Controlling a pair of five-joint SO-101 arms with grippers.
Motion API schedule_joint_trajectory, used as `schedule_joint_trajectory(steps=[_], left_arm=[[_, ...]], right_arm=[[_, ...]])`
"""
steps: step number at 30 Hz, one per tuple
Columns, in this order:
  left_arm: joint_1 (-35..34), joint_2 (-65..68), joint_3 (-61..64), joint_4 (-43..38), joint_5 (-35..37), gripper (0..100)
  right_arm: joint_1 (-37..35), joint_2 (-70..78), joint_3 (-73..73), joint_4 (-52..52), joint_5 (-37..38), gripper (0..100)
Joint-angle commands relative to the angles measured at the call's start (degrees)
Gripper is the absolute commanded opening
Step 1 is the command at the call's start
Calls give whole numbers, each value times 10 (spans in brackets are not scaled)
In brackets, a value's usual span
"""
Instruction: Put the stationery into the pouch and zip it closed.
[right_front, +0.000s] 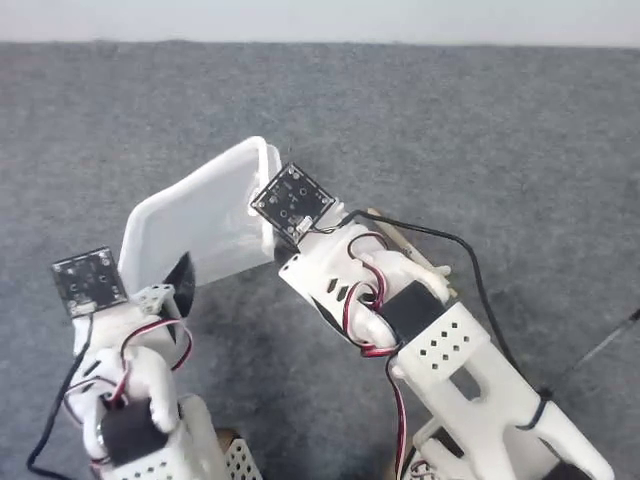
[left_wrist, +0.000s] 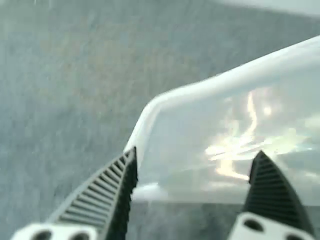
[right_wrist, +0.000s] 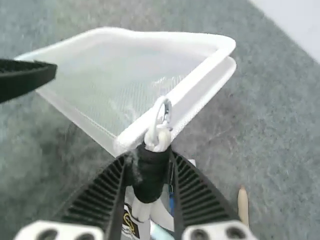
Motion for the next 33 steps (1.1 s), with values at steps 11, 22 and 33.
schedule_joint_trajectory(steps=[11, 22, 33], left_arm=[[209, -10, -120, 43, 55, 337], [276, -10, -80, 24, 62, 338], [244, -10, 23, -57, -38, 336]], right_arm=[[7, -82, -41, -7, -1, 6], [7, -129, -28, 53, 41, 6], [-14, -135, -32, 109, 41, 6]])
